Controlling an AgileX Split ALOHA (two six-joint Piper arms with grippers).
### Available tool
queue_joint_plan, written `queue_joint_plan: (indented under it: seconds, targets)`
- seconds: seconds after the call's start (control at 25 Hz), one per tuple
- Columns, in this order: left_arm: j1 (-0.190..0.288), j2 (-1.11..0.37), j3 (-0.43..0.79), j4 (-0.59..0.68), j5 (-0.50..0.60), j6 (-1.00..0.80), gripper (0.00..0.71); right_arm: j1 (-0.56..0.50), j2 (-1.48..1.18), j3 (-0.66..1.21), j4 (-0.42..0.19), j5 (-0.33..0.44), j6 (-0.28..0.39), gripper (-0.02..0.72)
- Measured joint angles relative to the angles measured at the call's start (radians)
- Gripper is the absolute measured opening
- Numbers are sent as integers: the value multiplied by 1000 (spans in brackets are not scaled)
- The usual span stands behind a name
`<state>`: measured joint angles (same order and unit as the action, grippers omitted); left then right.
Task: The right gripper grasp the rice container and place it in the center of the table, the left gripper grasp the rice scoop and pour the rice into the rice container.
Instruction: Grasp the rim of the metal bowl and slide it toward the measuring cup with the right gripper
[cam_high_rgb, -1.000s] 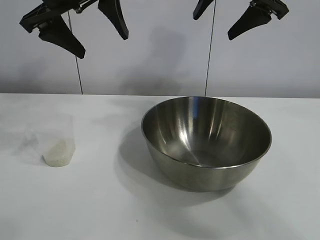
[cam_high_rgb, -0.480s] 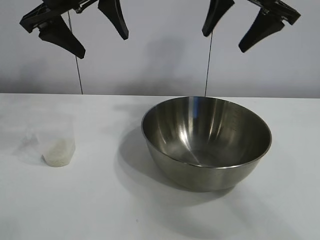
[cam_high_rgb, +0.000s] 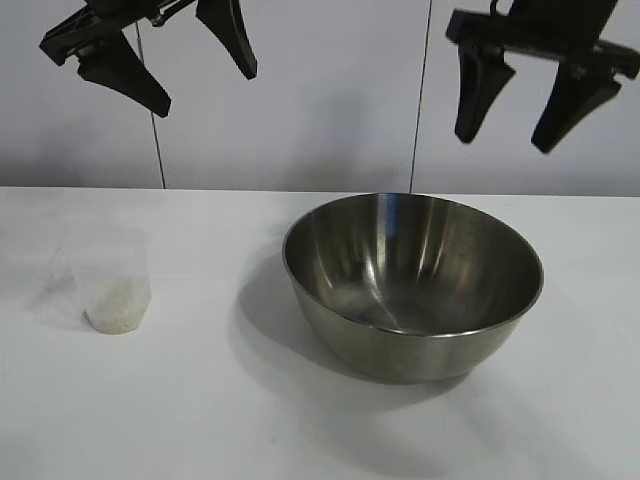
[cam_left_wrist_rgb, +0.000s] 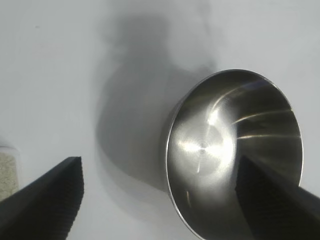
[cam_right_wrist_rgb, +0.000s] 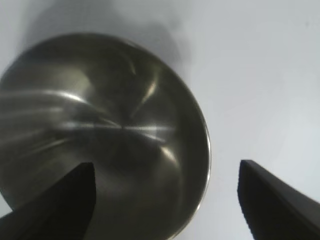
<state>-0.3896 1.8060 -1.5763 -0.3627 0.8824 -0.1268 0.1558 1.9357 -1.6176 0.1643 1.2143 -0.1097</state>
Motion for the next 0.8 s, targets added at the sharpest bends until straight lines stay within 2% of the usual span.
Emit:
queue_joint_plan:
  seconds: [0.28,0.36,0.44,0.56,0.6,0.68,0.8]
  targets:
    - [0,0,0,0,0,0,600,0,55,196,3,-217,-7,537]
    - [0,0,0,0,0,0,600,0,79,226,32,-275,-7,516]
    - [0,0,0,0,0,0,600,0,104,236,74,-315,-11,404]
    - [0,0,0,0,0,0,600,0,125,239,114,-344,-26,146]
    - [0,0,0,0,0,0,600,0,125,239,127,-344,-38,88]
    - [0,0,0,0,0,0,600,0,124,235,152,-333,-65,37]
    - [0,0,0,0,0,0,600,0,121,220,167,-297,-92,14]
